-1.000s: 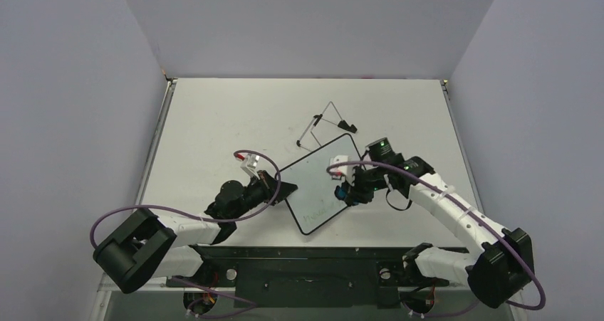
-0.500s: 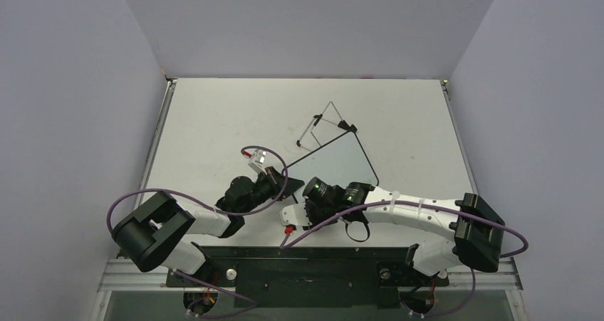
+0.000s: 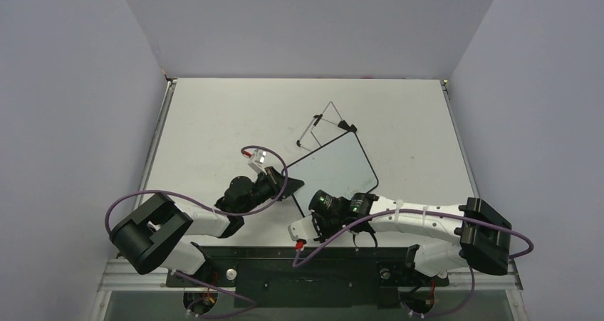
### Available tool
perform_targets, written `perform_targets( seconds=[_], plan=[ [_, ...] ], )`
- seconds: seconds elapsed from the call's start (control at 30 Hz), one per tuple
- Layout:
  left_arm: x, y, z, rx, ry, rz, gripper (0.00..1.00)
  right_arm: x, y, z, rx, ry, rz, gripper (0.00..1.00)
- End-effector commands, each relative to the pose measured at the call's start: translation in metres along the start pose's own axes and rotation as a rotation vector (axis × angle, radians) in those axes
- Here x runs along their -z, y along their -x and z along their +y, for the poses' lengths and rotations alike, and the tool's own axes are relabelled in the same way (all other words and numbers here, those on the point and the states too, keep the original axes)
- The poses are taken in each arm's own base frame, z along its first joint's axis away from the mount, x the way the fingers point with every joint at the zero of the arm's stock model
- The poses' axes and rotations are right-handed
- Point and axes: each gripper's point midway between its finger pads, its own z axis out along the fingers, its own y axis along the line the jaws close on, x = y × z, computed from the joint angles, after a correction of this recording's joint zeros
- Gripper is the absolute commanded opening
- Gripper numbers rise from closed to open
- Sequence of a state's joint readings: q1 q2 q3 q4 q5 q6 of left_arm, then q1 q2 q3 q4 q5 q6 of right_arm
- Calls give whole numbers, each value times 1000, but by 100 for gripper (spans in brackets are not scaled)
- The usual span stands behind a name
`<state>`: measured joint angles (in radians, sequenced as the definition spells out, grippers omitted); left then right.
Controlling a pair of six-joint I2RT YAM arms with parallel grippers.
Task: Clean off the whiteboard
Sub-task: Erase the whiteboard at the center of the board.
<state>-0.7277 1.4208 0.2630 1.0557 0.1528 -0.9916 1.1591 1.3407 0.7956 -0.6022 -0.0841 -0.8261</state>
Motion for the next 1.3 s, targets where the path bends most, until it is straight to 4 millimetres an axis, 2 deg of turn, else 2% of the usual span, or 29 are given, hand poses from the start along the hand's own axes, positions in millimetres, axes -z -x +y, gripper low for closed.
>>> perform_targets(
  seconds=[0.0, 0.13, 0.27, 0.33, 0.37, 0.4, 0.47, 0.5, 0.6, 0.7, 0.73, 0.83, 0.87, 0.9, 0.97, 1.0, 1.03, 1.07, 1.13, 1.2, 1.27],
  plan=[
    [-1, 19, -37, -29, -126, -57, 0, 9, 6, -36, -53, -160, 2, 0],
    [-2, 17, -36, -29, -126, -50, 0, 17, 9, -64, -144, -252, -9, 0],
    [-3, 16, -38, -31, -134, -45, 0, 18, 6, -72, -173, -283, 0, 0],
    [-3, 16, -39, -30, -134, -46, 0, 15, 5, -66, -162, -258, -4, 0],
    [-3, 16, -39, -30, -134, -46, 0, 13, 3, -58, -147, -218, 2, 0],
    [-2, 16, -39, -31, -133, -45, 0, 10, 11, -45, -101, -148, -35, 0],
    [-2, 16, -39, -33, -133, -45, 0, 8, 13, -15, -20, -10, -54, 0],
    [-1, 16, -39, -35, -133, -45, 0, 6, 16, -7, 8, 27, -73, 0],
    [1, 16, -39, -41, -129, -44, 0, 5, 11, -4, 20, 42, -45, 0],
    [3, 17, -39, -47, -126, -47, 0, 5, -4, -23, -45, -39, 16, 0],
    [4, 17, -39, -47, -126, -48, 0, 6, -3, -35, -77, -89, 7, 0],
    [4, 17, -39, -48, -129, -46, 0, 15, -18, -72, -250, -255, 33, 0],
    [3, 17, -40, -48, -132, -46, 0, 18, -17, -82, -279, -298, 28, 0],
    [3, 16, -40, -47, -134, -44, 0, 18, -17, -84, -287, -305, 25, 0],
    [3, 16, -40, -47, -134, -42, 0, 16, -9, -74, -262, -253, 3, 0],
    [4, 16, -41, -46, -135, -45, 0, 11, 1, -61, -208, -189, -33, 0],
    [4, 17, -40, -46, -134, -46, 0, 9, 1, -45, -173, -128, -27, 0],
    [4, 17, -40, -46, -134, -47, 0, 6, 10, -32, -113, -71, -56, 0],
    [5, 17, -40, -50, -130, -47, 0, 5, 11, -17, -84, -4, -63, 0],
    [5, 17, -39, -54, -128, -47, 0, 7, 7, -19, -101, -8, -60, 0],
    [6, 16, -39, -54, -129, -44, 0, 12, 0, -45, -190, -117, -57, 0]
  ],
)
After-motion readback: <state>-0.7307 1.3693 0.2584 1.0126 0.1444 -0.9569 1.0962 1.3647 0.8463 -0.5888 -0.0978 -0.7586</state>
